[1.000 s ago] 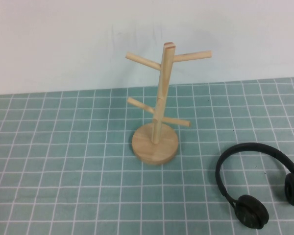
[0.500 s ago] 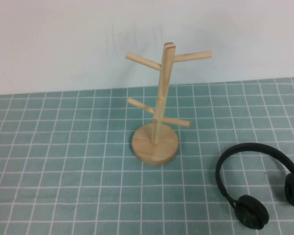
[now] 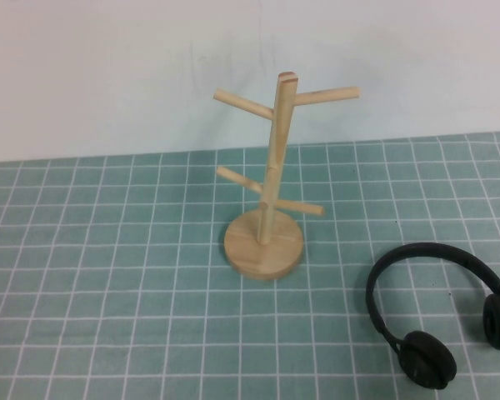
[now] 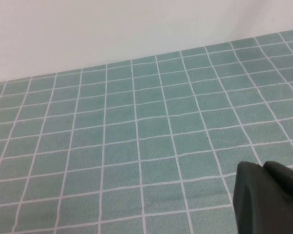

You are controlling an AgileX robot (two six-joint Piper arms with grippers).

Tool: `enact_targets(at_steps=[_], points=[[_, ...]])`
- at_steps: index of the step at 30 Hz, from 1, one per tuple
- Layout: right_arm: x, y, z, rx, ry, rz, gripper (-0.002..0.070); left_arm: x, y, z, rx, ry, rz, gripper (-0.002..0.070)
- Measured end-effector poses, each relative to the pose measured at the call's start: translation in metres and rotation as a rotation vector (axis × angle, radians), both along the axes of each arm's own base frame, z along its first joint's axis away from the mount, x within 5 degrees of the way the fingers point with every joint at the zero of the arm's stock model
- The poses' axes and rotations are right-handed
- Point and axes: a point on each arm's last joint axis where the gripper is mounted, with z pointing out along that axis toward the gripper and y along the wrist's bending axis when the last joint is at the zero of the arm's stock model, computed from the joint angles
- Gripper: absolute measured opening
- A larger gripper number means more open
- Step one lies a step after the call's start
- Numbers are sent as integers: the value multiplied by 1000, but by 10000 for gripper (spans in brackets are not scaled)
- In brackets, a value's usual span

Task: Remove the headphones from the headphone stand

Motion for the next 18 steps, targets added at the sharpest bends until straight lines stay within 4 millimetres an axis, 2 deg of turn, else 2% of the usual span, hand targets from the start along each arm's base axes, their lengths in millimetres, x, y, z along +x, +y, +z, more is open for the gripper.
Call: enact_targets(at_steps=[4, 7, 14, 17, 18], points=[[14, 8, -52, 123, 98, 55, -6, 0, 0, 0, 0, 0, 0, -7], [19, 14, -78, 100, 119, 118, -6, 0, 0, 0, 0, 0, 0, -7], [25, 14, -105, 87, -46, 120, -6, 0, 0, 0, 0, 0, 0, -7], [31, 13, -129, 126, -46, 104, -6, 0, 0, 0, 0, 0, 0, -7], [31, 13, -138, 130, 19, 107, -6, 0, 0, 0, 0, 0, 0, -7]])
